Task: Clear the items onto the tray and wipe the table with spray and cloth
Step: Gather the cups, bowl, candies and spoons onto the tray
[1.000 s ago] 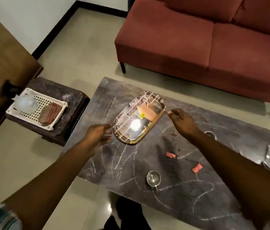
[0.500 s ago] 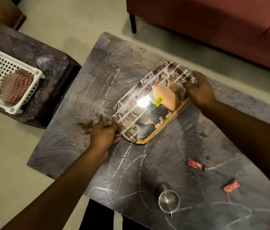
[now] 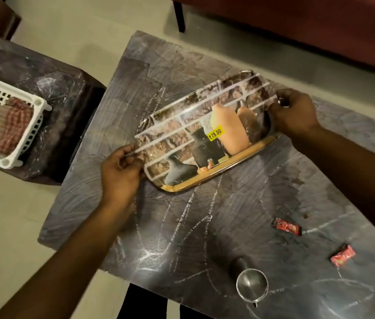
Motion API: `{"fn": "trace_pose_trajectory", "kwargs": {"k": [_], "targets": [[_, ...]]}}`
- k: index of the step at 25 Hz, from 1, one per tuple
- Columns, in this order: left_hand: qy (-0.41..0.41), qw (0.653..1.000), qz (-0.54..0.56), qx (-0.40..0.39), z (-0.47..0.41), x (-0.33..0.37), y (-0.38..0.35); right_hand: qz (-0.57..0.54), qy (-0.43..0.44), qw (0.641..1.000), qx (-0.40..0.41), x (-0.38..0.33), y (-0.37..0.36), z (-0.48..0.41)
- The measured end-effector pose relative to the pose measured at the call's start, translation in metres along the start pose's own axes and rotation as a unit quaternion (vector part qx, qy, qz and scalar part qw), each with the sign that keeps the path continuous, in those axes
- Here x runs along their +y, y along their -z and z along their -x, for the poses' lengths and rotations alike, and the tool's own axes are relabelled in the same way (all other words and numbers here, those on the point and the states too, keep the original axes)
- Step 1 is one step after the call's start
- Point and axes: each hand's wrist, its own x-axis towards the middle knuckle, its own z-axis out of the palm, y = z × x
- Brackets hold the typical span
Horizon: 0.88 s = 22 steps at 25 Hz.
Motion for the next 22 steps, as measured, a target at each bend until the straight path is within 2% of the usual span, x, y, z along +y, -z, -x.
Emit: {"fn": "trace_pose_trajectory", "kwargs": {"k": [5,9,17,22], "targets": [[-0.057,0.993,-0.094,-0.03,-0.051,0.039,0.026,-0.16,-0.11,0.981,-0.004,0.034,-0.017,0.086],[-0.061,0.982,-0.164,-0.069,-0.071,0.045,0.033,-0.217,-0.17,0.961,0.023,0.063,-0.046,0.148],[-0.079,0.966,-0.213,-0.126,-0.082,0.028,0.033,-0.213,-0.191,0.956,0.064,0.085,-0.067,0.181],[-0.148,0.938,-0.298,-0.098,-0.076,0.029,0.032,-0.148,-0.17,0.973,0.057,0.086,-0.062,0.179]]}}
